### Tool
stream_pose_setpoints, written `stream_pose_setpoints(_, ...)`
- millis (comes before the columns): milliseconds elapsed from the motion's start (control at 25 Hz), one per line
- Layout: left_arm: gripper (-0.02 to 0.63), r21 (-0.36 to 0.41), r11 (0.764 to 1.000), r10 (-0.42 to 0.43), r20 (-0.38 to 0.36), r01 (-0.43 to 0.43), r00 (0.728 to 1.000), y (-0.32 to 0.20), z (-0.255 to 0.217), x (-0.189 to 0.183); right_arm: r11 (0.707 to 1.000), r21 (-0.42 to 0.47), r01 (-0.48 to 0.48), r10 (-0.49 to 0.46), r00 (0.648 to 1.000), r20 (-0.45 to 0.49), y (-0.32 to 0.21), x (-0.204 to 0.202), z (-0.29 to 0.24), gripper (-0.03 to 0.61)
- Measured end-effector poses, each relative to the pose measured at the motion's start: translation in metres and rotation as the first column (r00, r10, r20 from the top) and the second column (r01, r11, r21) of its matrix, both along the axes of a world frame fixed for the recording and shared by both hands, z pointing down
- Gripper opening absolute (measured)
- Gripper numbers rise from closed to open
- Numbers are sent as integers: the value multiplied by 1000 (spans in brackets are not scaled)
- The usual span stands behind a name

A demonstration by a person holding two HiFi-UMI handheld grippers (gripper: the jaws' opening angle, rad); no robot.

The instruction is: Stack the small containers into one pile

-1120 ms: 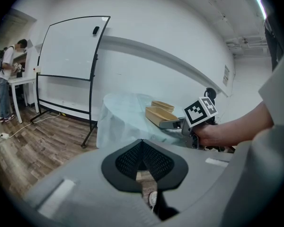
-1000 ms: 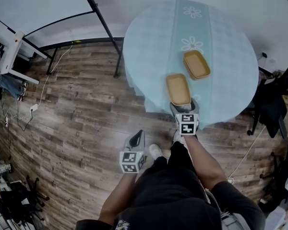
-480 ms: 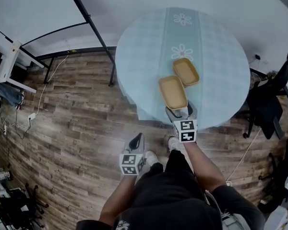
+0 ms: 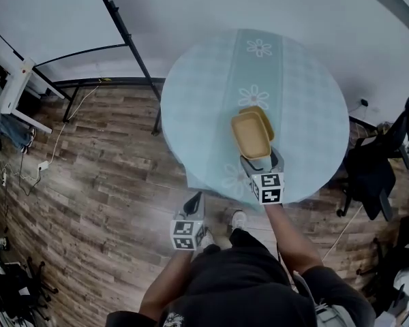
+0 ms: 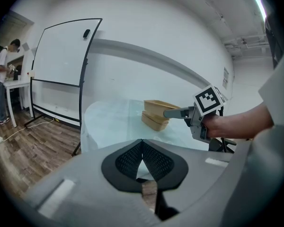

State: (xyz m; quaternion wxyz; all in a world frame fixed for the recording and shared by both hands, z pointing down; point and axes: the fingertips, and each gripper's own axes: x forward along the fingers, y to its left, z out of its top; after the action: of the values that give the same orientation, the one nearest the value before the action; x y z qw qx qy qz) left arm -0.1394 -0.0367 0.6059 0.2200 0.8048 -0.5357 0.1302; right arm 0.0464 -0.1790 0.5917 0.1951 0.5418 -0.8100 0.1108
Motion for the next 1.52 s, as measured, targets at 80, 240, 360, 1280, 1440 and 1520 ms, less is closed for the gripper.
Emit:
stream_pose_setpoints(80,5,3,1000,2,3,-2,1000,-10,-3,9,1000,-7,6,-6,1000,0,-11,8,0,442)
stream_pose_setpoints(240,5,14,1000,6,14,-6,1000,-33,-6,28,1000,-20,19,-19,1000,2,-32,26,3,442)
stream_pose_setpoints(360,5,16,1000,4,20,-4,1000,-48,-7,38,999,-32,28,-28,1000,3,-45,36,7,442)
stream_pose_setpoints(1280,5,-32,999,-21,46,23,999,-89,12,74,980,-180,87,-91,996,-18,-81,54,69,451)
stream_pose_setpoints(1440,5,-27,1000,-13,44,15,999,-88,9,78,964,-247,93,-111,992,-57,-75,52,84,454)
stream_pose_setpoints(1520,5,-25,1000,-12,46,13,999,-87,8,79,952,-288,101,-122,991,-56,-72,54,95,462)
